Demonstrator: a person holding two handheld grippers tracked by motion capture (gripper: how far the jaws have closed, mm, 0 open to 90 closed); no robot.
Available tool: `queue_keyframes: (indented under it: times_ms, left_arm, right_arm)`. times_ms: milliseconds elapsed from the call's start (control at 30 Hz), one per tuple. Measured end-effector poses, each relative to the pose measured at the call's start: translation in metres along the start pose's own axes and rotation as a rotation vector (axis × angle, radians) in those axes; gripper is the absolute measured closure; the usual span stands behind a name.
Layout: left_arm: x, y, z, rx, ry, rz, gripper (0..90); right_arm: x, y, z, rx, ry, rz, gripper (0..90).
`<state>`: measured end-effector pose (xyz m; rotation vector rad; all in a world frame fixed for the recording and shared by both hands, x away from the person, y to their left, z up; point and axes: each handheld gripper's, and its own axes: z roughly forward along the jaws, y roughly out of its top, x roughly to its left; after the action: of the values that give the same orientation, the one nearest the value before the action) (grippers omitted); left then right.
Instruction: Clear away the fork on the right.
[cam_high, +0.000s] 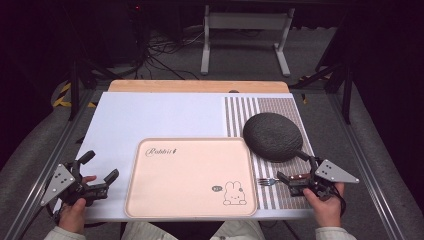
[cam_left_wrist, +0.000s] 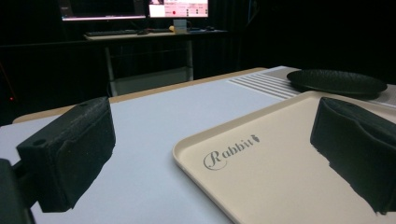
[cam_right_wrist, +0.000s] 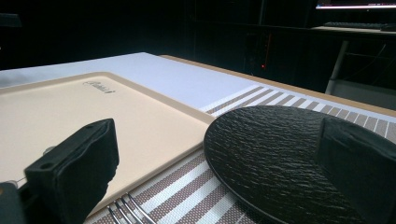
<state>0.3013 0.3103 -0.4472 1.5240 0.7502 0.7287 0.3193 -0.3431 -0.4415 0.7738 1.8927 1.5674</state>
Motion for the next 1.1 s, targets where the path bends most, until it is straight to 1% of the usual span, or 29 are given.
queue_keyframes:
  times_ms: [100,300,367,433,500,700,767,833,967,1033,1100]
  left_arm:
    - [0.0,0.001,0.0,0.005,0.0,0.01,0.9]
    - [0.0,0.001,0.0,0.01,-0.001,0.011,1.0]
    - [0.0,0.001,0.0,0.003,0.0,0.002,1.0]
    - [0.0,0.001,0.0,0.001,0.002,0.003,1.0]
    - [0.0,0.001,-0.001,0.0,0.006,0.0,1.0]
    - [0.001,0.001,-0.001,0.004,0.008,0.002,1.0]
    - [0.0,0.0,-0.001,0.004,0.009,0.0,0.9]
    - [0.0,0.001,-0.001,0.006,0.011,0.004,1.0]
    - [0.0,0.001,-0.001,0.003,0.014,0.003,1.0]
    - [0.0,0.001,-0.001,-0.001,0.015,0.002,0.9]
    - [0.0,0.001,-0.001,0.001,0.015,0.001,0.9]
  right_arm:
    - [0.0,0.001,0.0,-0.002,-0.003,-0.001,0.6]
    - [0.0,0.0,0.001,0.002,-0.004,-0.003,0.6]
    - [0.0,0.0,0.001,0.002,-0.003,-0.003,0.6]
    - [0.0,0.0,0.001,0.008,-0.002,-0.007,0.6]
    - [0.001,0.0,0.0,0.007,0.006,0.006,0.7]
    - [0.0,0.001,0.002,0.007,0.01,0.012,0.6]
    - [-0.001,0.003,0.003,0.01,0.016,0.001,0.6]
    - [-0.002,0.008,0.005,0.005,0.022,0.001,0.5]
    - [-0.003,0.016,0.011,0.025,0.038,-0.013,0.8]
    - [-0.004,0.019,0.015,0.026,0.036,-0.004,0.6]
    - [-0.006,0.023,0.018,0.027,0.036,-0.005,0.8]
